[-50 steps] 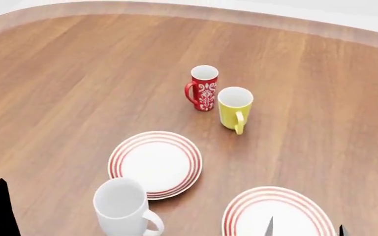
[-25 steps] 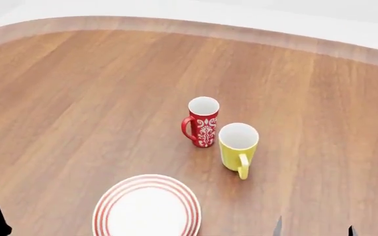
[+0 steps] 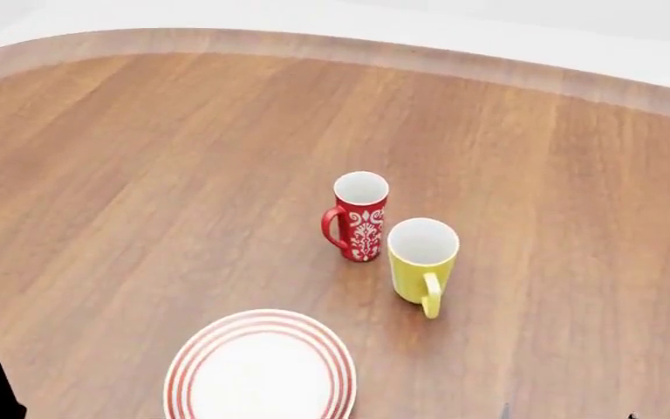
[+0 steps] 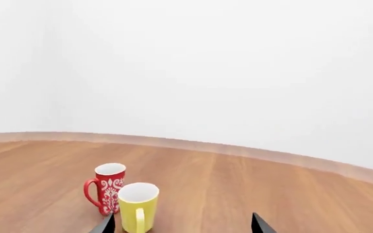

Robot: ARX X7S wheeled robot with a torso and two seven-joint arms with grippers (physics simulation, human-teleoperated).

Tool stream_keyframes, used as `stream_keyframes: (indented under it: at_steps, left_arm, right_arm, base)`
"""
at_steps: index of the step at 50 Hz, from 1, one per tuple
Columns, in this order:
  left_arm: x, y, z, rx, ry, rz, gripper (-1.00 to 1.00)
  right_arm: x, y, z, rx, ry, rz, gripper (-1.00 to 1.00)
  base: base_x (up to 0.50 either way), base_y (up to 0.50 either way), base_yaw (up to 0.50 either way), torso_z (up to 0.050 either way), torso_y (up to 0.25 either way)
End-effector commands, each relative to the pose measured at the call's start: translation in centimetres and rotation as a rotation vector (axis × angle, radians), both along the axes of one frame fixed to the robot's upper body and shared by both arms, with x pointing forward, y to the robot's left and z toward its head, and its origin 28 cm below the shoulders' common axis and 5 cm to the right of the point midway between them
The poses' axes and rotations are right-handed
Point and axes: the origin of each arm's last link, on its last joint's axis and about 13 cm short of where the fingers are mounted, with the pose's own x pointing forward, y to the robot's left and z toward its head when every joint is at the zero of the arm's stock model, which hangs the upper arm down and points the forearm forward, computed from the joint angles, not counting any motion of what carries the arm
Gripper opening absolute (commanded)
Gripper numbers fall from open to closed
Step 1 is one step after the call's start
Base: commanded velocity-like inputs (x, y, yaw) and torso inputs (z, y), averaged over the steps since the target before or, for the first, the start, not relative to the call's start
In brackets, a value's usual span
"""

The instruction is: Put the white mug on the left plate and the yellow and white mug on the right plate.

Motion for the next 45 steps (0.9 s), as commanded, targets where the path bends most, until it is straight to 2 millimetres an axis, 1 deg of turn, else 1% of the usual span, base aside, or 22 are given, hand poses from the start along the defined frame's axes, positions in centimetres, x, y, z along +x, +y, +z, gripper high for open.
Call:
stream_keyframes:
  at_steps: [1, 4, 5, 7, 8, 11, 13, 14, 17, 27, 28, 35, 41, 44, 45]
  left_arm:
    - [-1.2, -1.0, 0.2, -0.002, 0.0, 0.014, 1.0]
    - [-1.5, -1.0, 0.5, -0.006, -0.003, 0.017, 1.0]
    - [-1.8, -1.5, 0.1, -0.006, -0.005, 0.019, 1.0]
    - [-1.4, -0.8, 0.7, -0.006, -0.007, 0.018, 1.0]
    - [-1.3, -0.8, 0.7, -0.005, -0.007, 0.018, 1.0]
    - [-1.1, -0.7, 0.6, -0.003, -0.005, 0.019, 1.0]
    - [-1.0, -0.7, 0.6, -0.002, -0.007, 0.016, 1.0]
    - [-1.4, -1.0, 0.4, -0.001, -0.007, 0.016, 1.0]
    - [-0.8, -0.6, 0.6, 0.0, -0.007, 0.018, 1.0]
    - [-0.7, -0.5, 0.6, -0.001, -0.005, 0.019, 1.0]
    - [-0.8, -0.5, 0.6, -0.001, -0.005, 0.019, 1.0]
    - [-0.8, -0.3, 0.5, -0.004, -0.009, 0.024, 1.0]
    - [-1.0, -0.4, 0.6, -0.006, -0.008, 0.024, 1.0]
    - [-1.1, -0.4, 0.7, -0.005, -0.009, 0.025, 1.0]
    - [-1.1, -0.4, 0.7, -0.005, -0.01, 0.026, 1.0]
  right_arm:
    - [-2.6, -2.7, 1.2, -0.13, 0.156, 0.116, 1.0]
    - [-3.3, -3.5, 2.1, -0.141, 0.196, 0.163, 1.0]
    - [-3.5, -3.6, 2.6, -0.133, 0.212, 0.197, 1.0]
    - [-3.6, -3.9, 2.9, -0.138, 0.24, 0.231, 1.0]
    - [-3.7, -3.9, 3.0, -0.144, 0.247, 0.239, 1.0]
    - [-3.6, -4.0, 3.3, -0.137, 0.273, 0.289, 1.0]
    - [-3.4, -4.0, 3.4, -0.192, 0.309, 0.287, 1.0]
    - [-3.3, -4.0, 3.5, -0.18, 0.308, 0.293, 1.0]
    - [-3.2, -4.0, 3.8, -0.179, 0.318, 0.326, 1.0]
    - [-3.2, -3.5, 3.8, -0.221, 0.382, 0.445, 1.0]
    - [-3.6, -3.5, 3.8, -0.228, 0.399, 0.475, 1.0]
    - [-4.4, -3.1, 3.8, -0.29, 0.431, 0.572, 1.0]
    - [-4.3, -2.8, 3.8, -0.326, 0.444, 0.635, 1.0]
    - [-3.7, -2.6, 3.6, -0.359, 0.454, 0.691, 1.0]
    - [-3.3, -2.4, 3.6, -0.366, 0.46, 0.701, 1.0]
  base:
    - [0.0, 0.0, 0.0, 0.0, 0.0]
    - [0.0, 0.0, 0.0, 0.0, 0.0]
    - [0.0, 0.0, 0.0, 0.0, 0.0]
    - [0.0, 0.0, 0.0, 0.0, 0.0]
    - [0.0, 0.0, 0.0, 0.0, 0.0]
    - [0.0, 0.0, 0.0, 0.0, 0.0]
    - [0.0, 0.0, 0.0, 0.0, 0.0]
    - [0.0, 0.0, 0.0, 0.0, 0.0]
    - [0.0, 0.0, 0.0, 0.0, 0.0]
    - [0.0, 0.0, 0.0, 0.0, 0.0]
    - [0.0, 0.0, 0.0, 0.0, 0.0]
    - [0.0, 0.0, 0.0, 0.0, 0.0]
    - [0.0, 0.0, 0.0, 0.0, 0.0]
    - [0.0, 0.0, 0.0, 0.0, 0.0]
    - [0.0, 0.0, 0.0, 0.0, 0.0]
